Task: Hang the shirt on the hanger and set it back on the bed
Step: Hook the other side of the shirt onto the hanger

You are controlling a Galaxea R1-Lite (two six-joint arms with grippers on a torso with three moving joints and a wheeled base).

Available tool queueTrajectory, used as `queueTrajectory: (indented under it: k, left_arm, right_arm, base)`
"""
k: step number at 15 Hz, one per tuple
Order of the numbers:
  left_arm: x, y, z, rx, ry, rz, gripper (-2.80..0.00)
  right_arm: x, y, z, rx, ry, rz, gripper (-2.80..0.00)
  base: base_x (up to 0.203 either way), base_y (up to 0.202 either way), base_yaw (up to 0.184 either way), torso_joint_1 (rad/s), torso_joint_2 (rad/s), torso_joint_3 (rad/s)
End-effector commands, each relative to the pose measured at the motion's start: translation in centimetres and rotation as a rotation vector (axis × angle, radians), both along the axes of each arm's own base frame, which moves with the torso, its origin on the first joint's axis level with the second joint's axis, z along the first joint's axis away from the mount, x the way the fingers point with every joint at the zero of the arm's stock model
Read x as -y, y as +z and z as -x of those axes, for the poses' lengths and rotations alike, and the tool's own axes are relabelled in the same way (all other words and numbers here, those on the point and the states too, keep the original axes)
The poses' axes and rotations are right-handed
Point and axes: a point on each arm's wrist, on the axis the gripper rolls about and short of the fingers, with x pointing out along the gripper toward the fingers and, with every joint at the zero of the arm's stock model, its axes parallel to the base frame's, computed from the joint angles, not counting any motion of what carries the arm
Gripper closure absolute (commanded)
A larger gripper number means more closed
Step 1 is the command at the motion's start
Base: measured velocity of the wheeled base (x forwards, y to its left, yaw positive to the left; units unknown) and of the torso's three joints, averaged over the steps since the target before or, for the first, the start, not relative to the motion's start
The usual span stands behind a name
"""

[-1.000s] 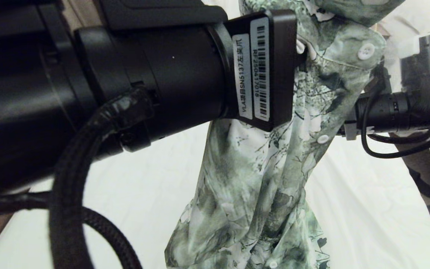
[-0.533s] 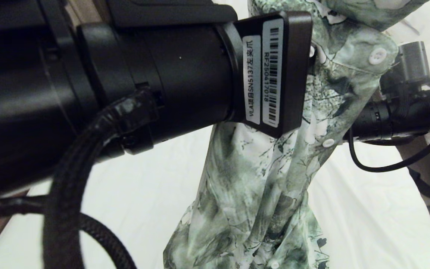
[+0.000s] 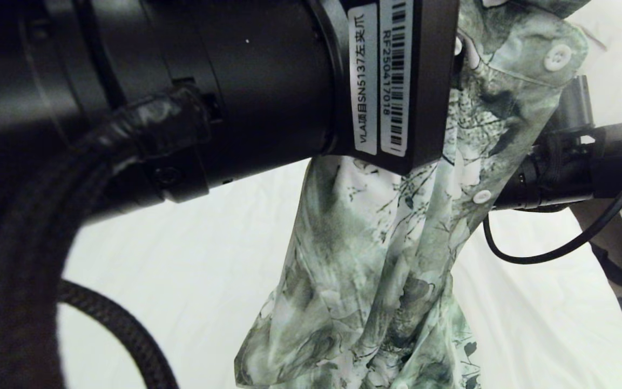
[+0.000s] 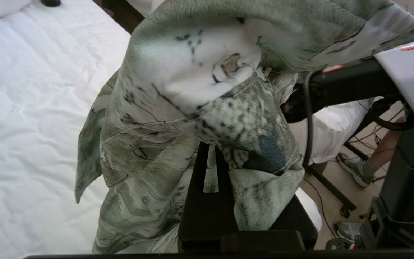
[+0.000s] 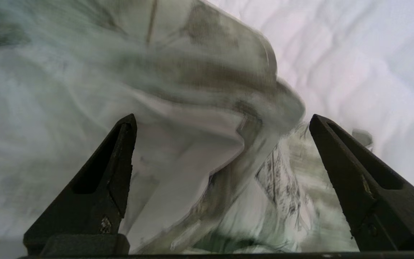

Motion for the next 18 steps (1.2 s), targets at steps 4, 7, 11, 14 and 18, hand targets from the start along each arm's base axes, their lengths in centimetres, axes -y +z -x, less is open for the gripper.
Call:
queueTrajectory:
  k: [4,7,11,14,18]
  left_arm:
    - [0.2,0.5,0.0,0.008,0.0,0.014,0.0]
    - [0.2,0.7,0.0,0.009,0.0,0.016,0.0]
    - [0.1,0.6,0.0,0.002,0.0,0.006,0.0]
    - [0.2,0.0,-0.1,-0.006,0.002,-0.008,0.0]
    - [-0.6,-1.6,-1.2,-0.036,0.048,-0.041,0.0]
  right_arm:
    - [-0.5,-1.2,-0.6,-0.023,0.013,0.005,-2.8]
    - [-1.3,-1.1,-1.0,0.018,0.025,-0.021,0.0]
    - [-1.6,-0.7,-1.4,0.015,-0.001,-0.088,0.0]
    - [-1.5,-0.3,-1.5,0.014,-0.039,-0.142,0.0]
    - [1.0,0.8,-1.2,-0.004,-0.13,-0.177,0.0]
  base:
    - [0.0,0.0,0.0,0.0,0.0,0.0]
    - [0.0,0.0,0.0,0.0,0.0,0.0]
    - [0.0,0.0,0.0,0.0,0.0,0.0]
    - [0.0,0.0,0.0,0.0,0.0,0.0]
    - [0.0,0.0,0.0,0.0,0.0,0.0]
